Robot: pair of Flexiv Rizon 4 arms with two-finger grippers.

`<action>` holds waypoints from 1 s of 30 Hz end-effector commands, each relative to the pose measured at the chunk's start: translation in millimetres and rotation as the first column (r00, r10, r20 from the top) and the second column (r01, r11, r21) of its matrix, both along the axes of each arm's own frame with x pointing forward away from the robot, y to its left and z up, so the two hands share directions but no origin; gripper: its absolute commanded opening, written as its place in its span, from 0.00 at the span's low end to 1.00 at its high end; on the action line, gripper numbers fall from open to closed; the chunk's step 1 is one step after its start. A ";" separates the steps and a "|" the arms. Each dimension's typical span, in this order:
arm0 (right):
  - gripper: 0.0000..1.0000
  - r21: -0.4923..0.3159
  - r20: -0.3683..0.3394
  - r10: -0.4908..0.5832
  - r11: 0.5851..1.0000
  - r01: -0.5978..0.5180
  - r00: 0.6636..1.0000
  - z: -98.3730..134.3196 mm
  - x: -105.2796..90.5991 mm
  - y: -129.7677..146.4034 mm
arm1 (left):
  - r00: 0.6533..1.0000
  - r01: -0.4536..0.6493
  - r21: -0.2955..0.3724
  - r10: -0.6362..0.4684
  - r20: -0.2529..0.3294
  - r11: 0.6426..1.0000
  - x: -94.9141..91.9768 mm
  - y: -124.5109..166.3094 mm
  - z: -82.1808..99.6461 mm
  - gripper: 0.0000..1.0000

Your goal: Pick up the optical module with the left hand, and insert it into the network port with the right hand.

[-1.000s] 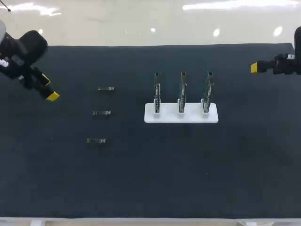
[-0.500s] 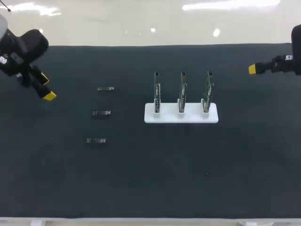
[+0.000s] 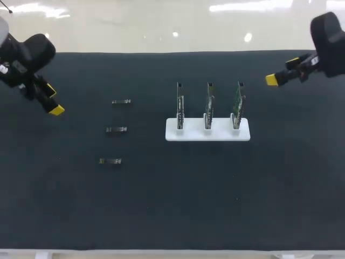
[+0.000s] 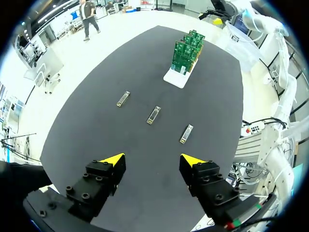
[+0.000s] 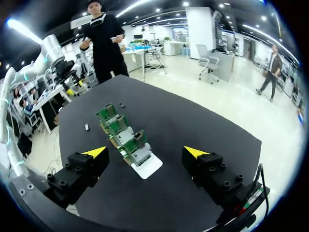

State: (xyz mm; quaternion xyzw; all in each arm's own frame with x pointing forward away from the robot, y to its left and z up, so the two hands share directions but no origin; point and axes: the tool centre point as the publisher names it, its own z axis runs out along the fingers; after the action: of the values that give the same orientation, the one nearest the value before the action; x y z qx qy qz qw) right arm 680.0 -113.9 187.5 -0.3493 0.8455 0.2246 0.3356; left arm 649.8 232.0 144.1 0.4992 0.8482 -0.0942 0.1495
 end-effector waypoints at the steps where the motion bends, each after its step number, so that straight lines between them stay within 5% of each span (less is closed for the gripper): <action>1: 1.00 0.001 -0.026 0.060 0.998 -0.060 0.998 10.2 -0.1 17.8 | 1.000 0.001 0.002 -0.001 -0.002 1.000 0.6 -0.2 0.0 1.00; 10: 1.00 -0.050 0.024 0.152 0.987 -0.151 0.988 17.6 -17.2 48.1 | 1.000 0.001 0.002 -0.001 -0.002 1.000 0.6 -0.2 0.0 1.00; 12: 1.00 -0.006 0.060 0.092 0.996 -0.092 0.994 16.9 -25.1 44.2 | 1.000 0.001 0.002 -0.001 -0.002 1.000 0.6 -0.2 0.0 1.00; 30: 1.00 -0.006 0.060 0.092 0.996 -0.092 0.994 16.9 -25.1 44.2 | 0.998 0.058 -0.001 -0.058 -0.006 0.998 -4.2 -9.1 -1.4 1.00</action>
State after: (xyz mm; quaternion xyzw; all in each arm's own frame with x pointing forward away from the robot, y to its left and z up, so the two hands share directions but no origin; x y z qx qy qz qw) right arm 655.0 -70.0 204.4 -0.3950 0.8184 0.2281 0.3495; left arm 647.6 229.0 143.6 0.5089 0.8426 -0.0956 0.1482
